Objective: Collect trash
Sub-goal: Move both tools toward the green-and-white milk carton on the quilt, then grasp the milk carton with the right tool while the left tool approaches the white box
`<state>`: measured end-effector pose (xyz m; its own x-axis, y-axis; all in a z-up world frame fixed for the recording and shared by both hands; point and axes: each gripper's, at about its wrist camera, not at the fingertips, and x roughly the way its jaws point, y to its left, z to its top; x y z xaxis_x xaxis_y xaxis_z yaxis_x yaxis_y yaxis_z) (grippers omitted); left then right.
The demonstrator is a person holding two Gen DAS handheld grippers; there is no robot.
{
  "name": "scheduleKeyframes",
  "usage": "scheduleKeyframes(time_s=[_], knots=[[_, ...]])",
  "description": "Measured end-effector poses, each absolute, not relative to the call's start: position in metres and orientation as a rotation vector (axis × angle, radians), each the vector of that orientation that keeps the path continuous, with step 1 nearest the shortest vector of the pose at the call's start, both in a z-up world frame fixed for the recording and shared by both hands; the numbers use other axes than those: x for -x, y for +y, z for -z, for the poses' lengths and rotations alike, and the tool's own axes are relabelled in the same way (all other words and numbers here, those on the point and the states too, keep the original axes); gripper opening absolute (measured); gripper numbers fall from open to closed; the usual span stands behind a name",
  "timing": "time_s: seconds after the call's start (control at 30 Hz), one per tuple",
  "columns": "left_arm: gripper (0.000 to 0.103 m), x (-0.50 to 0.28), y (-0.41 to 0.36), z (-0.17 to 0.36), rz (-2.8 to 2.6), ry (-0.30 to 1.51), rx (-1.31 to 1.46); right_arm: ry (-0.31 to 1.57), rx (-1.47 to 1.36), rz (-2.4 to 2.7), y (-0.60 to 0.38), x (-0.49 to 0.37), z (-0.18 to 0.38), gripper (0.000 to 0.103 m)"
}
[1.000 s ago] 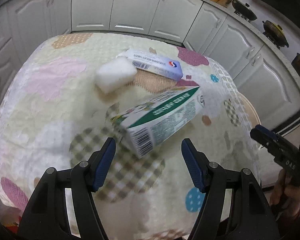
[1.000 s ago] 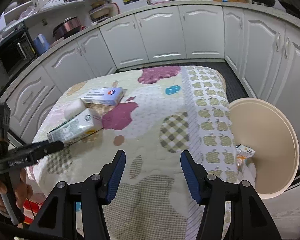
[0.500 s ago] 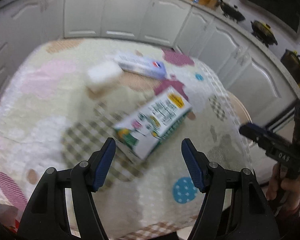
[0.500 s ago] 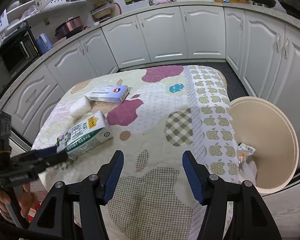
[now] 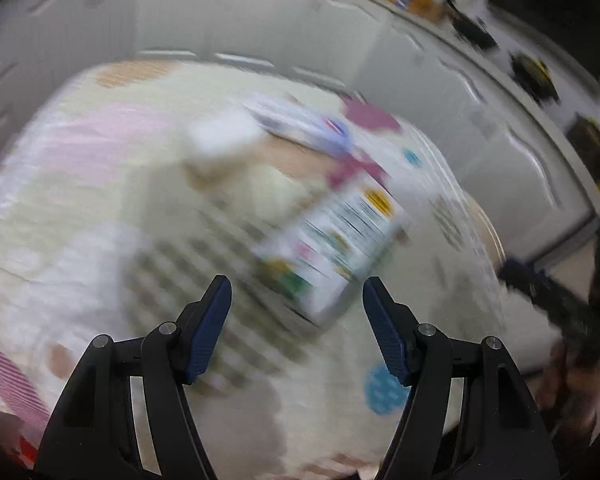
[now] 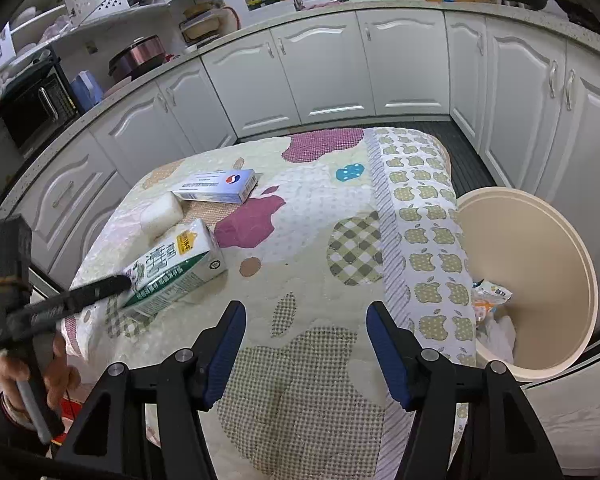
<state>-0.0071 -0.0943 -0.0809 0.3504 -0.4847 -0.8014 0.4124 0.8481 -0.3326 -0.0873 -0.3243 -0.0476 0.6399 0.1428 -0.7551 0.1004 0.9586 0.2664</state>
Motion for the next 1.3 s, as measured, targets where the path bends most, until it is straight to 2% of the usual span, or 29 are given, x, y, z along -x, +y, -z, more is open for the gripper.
scheduleKeyframes(time_s=[0.17, 0.43, 0.57, 0.73, 1.17, 1.23, 1.3], knots=[[0.067, 0.025, -0.131, 0.083, 0.692, 1.069, 0.06, 0.881, -0.304, -0.032, -0.32, 0.087, 0.047, 0.061], [0.067, 0.032, -0.145, 0.068, 0.774, 1.034, 0.071, 0.885, -0.337, -0.019, -0.325, 0.088, 0.05, 0.062], [0.067, 0.031, -0.129, 0.059, 0.702, 0.982, 0.048, 0.892, -0.355, -0.031, -0.321, 0.084, 0.05, 0.064], [0.067, 0.012, -0.101, 0.055, 0.508, 0.932, -0.034, 0.893, -0.398, -0.085, -0.3, 0.068, 0.048, 0.071], [0.067, -0.058, -0.058, 0.073, 0.291, 0.944, 0.002, 1.021, -0.477, -0.123, -0.243, -0.022, 0.082, 0.074], [0.067, -0.065, -0.06, 0.072, 0.292, 0.941, 0.009, 1.033, -0.498, -0.15, -0.242, -0.028, 0.086, 0.074], [0.067, -0.071, -0.062, 0.07, 0.305, 0.94, 0.026, 1.018, -0.502, -0.183, -0.245, -0.028, 0.085, 0.063]])
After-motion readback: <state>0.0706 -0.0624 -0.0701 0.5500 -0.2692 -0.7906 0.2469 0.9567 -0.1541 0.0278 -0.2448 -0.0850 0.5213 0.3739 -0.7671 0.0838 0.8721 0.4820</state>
